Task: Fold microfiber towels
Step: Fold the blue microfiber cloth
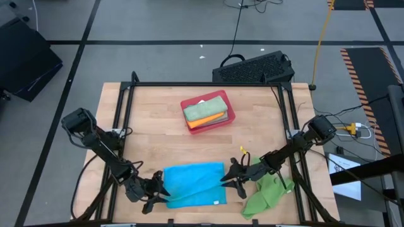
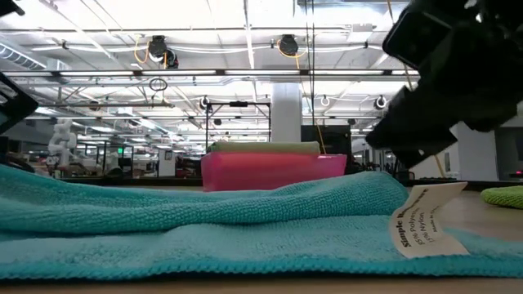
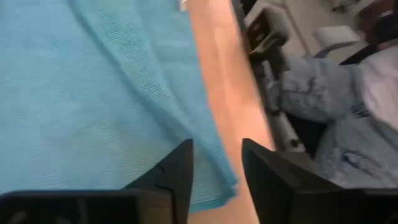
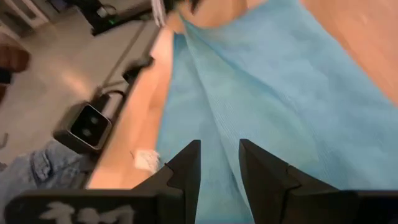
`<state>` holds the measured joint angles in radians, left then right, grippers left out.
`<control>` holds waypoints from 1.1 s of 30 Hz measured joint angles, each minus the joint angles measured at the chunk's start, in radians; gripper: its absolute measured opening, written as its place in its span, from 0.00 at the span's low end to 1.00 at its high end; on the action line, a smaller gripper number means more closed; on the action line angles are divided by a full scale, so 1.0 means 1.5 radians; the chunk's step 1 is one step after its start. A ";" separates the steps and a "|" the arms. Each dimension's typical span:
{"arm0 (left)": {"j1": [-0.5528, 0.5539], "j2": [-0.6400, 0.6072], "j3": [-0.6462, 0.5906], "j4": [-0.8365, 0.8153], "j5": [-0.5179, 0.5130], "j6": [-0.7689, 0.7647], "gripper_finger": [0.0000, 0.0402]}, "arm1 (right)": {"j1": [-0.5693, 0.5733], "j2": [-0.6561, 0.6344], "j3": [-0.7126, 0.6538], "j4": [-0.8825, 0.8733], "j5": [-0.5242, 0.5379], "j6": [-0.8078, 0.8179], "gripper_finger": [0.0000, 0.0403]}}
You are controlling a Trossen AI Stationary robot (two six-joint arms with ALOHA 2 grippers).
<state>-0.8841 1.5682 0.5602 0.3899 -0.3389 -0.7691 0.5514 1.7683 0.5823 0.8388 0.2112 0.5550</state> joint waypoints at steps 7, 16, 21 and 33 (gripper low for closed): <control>-0.013 -0.004 0.000 0.022 0.000 0.003 0.47 | 0.000 0.000 0.000 -0.051 0.019 0.006 0.25; -0.013 -0.004 0.000 -0.010 -0.155 0.026 0.46 | -0.003 -0.025 0.000 -0.058 0.074 -0.034 0.25; 0.002 0.021 0.000 -0.035 -0.196 0.005 0.38 | -0.018 -0.027 0.000 -0.112 0.173 -0.051 0.23; 0.026 0.128 0.001 -0.005 -0.130 -0.066 0.27 | -0.026 0.004 0.000 -0.079 0.085 -0.072 0.08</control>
<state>-0.8448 1.7603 0.5614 0.3818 -0.5334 -0.8682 0.5124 1.7748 0.5819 0.7195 0.3391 0.4473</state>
